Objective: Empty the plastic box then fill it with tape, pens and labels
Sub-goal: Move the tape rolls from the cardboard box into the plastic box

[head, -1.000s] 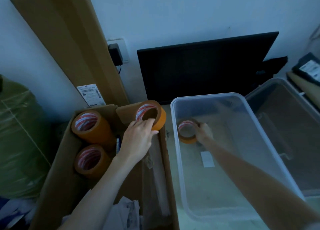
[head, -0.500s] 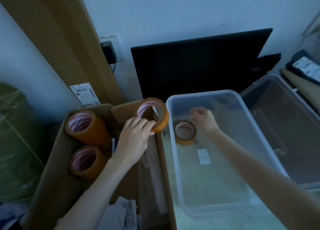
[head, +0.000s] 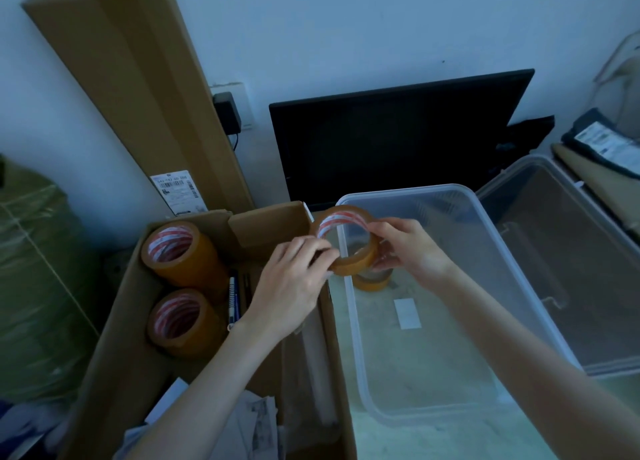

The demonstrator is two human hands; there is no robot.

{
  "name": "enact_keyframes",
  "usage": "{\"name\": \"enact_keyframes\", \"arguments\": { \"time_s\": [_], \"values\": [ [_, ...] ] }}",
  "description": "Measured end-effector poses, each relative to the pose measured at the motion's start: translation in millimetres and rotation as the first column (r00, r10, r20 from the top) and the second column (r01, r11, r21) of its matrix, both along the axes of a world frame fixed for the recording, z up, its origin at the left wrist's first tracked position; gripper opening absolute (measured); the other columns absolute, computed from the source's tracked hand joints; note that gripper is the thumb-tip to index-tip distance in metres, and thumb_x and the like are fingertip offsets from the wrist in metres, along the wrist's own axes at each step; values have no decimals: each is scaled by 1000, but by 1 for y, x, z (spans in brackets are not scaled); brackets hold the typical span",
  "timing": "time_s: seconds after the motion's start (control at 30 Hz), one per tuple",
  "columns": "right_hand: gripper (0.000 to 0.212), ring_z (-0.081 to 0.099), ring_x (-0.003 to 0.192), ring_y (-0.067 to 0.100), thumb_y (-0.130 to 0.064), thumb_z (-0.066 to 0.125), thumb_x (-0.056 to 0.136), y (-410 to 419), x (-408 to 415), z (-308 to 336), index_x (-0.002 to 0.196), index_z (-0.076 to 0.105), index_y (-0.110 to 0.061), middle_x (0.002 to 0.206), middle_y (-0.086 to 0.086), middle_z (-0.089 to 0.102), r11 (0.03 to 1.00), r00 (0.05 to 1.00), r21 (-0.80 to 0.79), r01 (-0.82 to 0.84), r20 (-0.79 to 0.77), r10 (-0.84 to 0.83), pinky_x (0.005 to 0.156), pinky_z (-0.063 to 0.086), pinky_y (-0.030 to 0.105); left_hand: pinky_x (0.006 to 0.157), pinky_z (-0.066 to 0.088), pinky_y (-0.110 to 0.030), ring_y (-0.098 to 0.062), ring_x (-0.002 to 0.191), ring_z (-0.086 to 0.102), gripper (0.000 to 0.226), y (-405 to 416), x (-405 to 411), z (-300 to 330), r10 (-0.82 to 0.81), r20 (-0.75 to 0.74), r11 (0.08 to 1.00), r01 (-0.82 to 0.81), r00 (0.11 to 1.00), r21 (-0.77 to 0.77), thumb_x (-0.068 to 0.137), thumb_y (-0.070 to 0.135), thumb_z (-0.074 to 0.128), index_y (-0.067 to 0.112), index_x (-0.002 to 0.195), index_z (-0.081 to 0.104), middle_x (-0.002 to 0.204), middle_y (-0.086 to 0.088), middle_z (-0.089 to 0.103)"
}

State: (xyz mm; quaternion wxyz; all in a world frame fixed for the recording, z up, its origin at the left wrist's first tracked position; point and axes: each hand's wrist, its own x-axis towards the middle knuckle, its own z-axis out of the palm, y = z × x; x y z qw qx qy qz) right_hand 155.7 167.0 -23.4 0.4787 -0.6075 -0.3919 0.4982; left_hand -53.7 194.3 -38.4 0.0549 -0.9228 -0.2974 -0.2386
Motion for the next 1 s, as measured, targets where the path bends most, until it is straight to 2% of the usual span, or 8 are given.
{"name": "enact_keyframes", "arguments": {
  "time_s": [0.2,0.33,0.5,0.57,0.73,0.8,0.9,1.0],
  "values": [
    [25,67,70,25,-22,50,97,8,35,-37,106,57,1,88,18,55,970,925,-73,231,-292,-243,63,59,36,87,50,-30,-17,107,56,33,8,-7,-8,168,72,969,-151,983,-195,96,26,42,12,119,60,117,-3,58],
    [26,65,76,31,-23,51,98,14,43,-69,108,51,1,92,16,55,910,836,-230,346,-365,-410,58,59,34,78,54,-31,-20,98,61,24,8,-16,-22,214,63,948,-191,975,-255,94,17,54,11,116,63,109,-5,63],
    [19,61,81,31,-19,46,99,33,33,-100,103,53,-2,95,16,53,871,920,-368,326,-90,-382,54,60,37,73,49,-26,-20,93,62,21,9,-15,-28,251,54,928,-225,966,-297,91,10,59,11,111,65,102,-5,65],
    [22,59,89,36,-16,43,98,39,28,-108,105,57,0,102,19,54,877,953,-375,301,93,-288,64,60,46,76,52,-29,-19,95,61,21,10,-14,-29,251,53,920,-221,966,-325,93,12,56,11,113,64,104,-5,64],
    [37,63,98,43,-25,40,98,46,32,-122,110,61,4,114,26,59,889,869,-381,254,493,-36,86,53,52,78,52,-29,-15,97,58,21,11,-21,-34,278,63,901,-238,958,-362,95,15,51,14,113,62,105,-2,62],
    [36,63,98,41,-26,43,97,49,38,-130,110,62,3,115,26,61,884,840,-408,227,541,34,87,53,50,78,52,-29,-15,97,58,21,11,-22,-36,291,60,894,-249,955,-372,95,16,51,14,113,62,106,-2,62],
    [29,62,89,33,-20,46,97,40,33,-113,108,63,1,98,17,63,896,841,-400,193,537,58,78,51,38,77,51,-28,-16,97,58,21,10,-23,-35,306,69,889,-259,950,-378,95,15,52,13,113,63,106,-3,62],
    [25,61,98,31,-16,49,94,31,31,-99,111,64,-5,106,17,66,916,803,-372,149,587,108,80,45,33,77,48,-26,-16,97,56,20,9,-29,-32,313,70,900,-271,947,-342,95,14,53,13,112,63,106,-3,60]
  ]
}}
